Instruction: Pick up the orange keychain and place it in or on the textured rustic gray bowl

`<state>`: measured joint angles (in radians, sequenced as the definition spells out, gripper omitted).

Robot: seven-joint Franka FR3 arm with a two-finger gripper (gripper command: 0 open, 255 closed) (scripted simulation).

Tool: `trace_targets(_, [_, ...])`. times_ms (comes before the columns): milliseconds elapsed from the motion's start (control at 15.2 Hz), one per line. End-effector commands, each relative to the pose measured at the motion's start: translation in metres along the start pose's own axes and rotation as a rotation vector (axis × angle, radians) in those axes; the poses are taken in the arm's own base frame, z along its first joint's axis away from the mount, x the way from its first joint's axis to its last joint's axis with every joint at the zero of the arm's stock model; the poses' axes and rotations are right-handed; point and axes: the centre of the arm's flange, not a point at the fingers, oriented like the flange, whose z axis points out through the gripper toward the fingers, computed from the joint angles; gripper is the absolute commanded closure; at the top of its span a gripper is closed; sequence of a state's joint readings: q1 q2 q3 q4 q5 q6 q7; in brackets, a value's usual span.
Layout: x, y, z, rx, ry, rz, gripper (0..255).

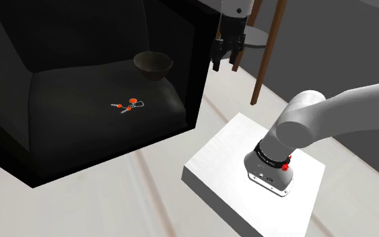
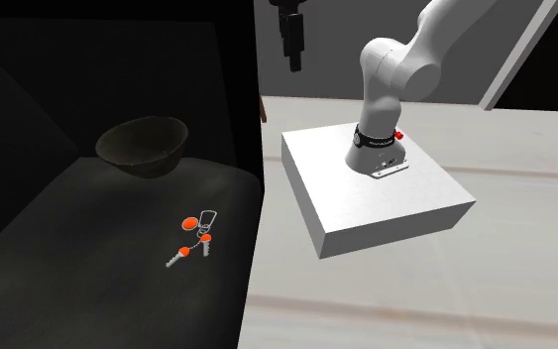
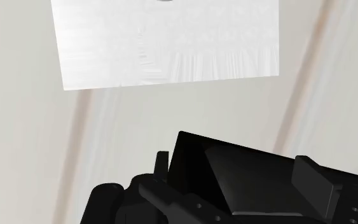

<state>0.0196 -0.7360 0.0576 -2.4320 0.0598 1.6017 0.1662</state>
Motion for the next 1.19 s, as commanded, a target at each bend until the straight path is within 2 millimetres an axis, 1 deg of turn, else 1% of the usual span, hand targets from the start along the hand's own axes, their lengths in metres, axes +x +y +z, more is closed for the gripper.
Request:
trace_targets(0, [0.000, 0.000, 0.000, 0.000, 0.000, 0.000, 0])
trace_targets(528, [0.053, -0.077, 0.042, 0.005, 0.029, 0.128, 0])
trace_targets(1122, [0.124, -0.156, 0.088, 0.012, 0.061, 0.271, 0])
